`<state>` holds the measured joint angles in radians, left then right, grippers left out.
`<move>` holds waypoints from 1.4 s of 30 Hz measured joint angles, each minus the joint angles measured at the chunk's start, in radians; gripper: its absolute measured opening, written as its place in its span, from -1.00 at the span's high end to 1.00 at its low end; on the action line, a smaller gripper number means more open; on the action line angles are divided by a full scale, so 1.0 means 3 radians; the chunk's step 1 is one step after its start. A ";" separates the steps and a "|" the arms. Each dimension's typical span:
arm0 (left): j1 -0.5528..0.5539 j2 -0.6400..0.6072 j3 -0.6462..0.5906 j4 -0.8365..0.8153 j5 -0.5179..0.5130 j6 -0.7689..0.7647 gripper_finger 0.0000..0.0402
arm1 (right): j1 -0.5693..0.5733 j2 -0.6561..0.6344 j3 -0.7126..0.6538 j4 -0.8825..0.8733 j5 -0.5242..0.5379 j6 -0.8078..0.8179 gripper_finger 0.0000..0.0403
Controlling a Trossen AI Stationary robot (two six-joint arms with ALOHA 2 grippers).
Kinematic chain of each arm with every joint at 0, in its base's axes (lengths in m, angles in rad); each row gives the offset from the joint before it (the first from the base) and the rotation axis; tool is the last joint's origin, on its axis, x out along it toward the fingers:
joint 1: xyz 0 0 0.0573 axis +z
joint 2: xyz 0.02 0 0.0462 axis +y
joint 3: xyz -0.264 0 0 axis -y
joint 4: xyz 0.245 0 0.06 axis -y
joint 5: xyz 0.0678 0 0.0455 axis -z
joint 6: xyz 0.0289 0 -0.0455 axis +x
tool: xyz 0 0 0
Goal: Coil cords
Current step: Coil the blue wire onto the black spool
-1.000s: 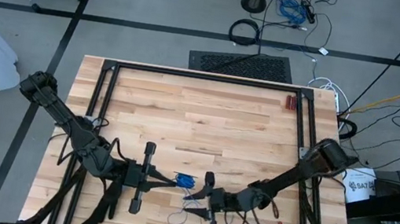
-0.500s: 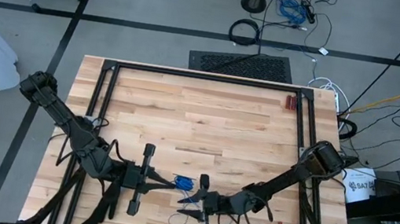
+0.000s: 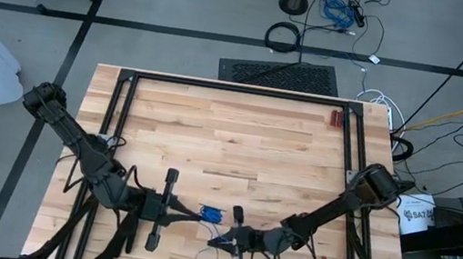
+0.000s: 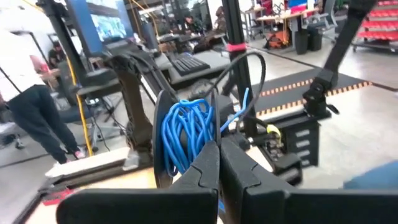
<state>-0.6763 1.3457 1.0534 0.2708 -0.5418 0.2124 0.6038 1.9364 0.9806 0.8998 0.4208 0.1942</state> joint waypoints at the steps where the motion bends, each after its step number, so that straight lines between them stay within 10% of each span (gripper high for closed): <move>1: -0.0008 0.0000 0.0000 -0.0045 0.0008 -0.0033 1.00 | 0.0017 -0.0026 0.0000 -0.0101 -0.0001 0.0041 0.99; 19: 0.0000 0.0001 0.0000 -0.0677 0.0499 -0.0534 1.00 | 0.0523 -0.1407 0.0026 -0.2567 0.0162 0.0560 1.00; 29: 0.0208 0.0034 0.0000 -0.0713 0.0774 -0.0926 1.00 | 0.0519 -0.1453 0.0929 -0.3892 0.0376 -0.0053 1.00; 42: 0.0416 0.0275 0.0001 -0.0619 0.1295 -0.0953 1.00 | 0.0297 -0.1455 0.1346 -0.4009 0.0671 -0.1022 1.00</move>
<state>-0.5514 1.4281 1.0538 0.0850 -0.1533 -0.0734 0.6928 1.4998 1.3844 -0.3030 0.6222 -0.1124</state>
